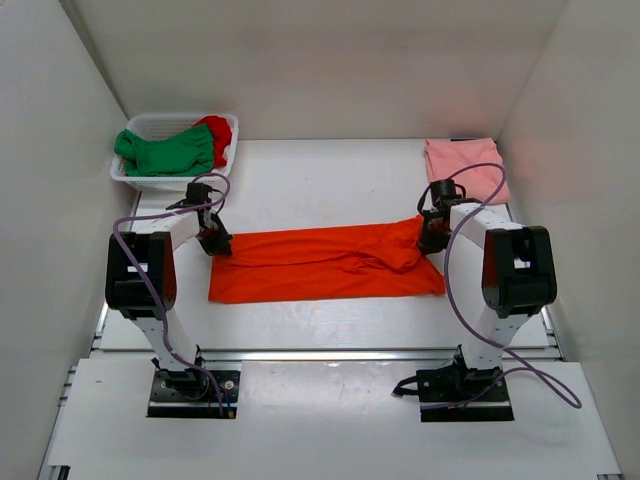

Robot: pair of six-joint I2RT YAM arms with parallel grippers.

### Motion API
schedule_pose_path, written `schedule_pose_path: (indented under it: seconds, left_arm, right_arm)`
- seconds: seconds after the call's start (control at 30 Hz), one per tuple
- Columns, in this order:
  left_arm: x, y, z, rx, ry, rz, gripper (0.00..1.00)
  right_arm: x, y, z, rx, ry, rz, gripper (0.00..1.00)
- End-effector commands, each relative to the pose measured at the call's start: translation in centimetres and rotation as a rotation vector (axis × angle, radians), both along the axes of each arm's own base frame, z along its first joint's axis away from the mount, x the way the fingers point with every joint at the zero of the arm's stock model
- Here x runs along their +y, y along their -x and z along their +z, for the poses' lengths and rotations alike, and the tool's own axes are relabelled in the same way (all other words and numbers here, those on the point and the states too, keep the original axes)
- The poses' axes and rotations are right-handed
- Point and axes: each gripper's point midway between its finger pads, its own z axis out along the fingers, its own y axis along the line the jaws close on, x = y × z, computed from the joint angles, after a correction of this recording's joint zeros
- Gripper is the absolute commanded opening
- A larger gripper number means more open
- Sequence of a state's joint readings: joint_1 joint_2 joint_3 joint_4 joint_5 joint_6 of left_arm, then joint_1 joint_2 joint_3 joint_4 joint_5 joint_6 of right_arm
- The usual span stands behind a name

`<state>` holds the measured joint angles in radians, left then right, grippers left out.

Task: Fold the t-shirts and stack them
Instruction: Fold the other side of the tshirt into a rectangle

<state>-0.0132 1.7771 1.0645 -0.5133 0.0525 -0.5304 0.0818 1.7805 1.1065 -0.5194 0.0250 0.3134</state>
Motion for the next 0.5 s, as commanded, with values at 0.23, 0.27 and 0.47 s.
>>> schedule_pose_path:
  seconds: [0.23, 0.27, 0.47]
  left_arm:
    - [0.9, 1.0, 0.1, 0.026, -0.036, -0.003, 0.0]
    - [0.9, 0.9, 0.2, 0.023, -0.041, -0.003, 0.0]
    - [1.1, 1.1, 0.1, 0.026, -0.045, -0.003, 0.0]
  right_arm:
    - [-5.9, 1.3, 0.3, 0.057, 0.067, -0.154, 0.0]
    - [-6.1, 1.4, 0.2, 0.065, 0.077, -0.156, 0.01]
    - [-7.7, 0.8, 0.3, 0.072, 0.122, -0.188, 0.0]
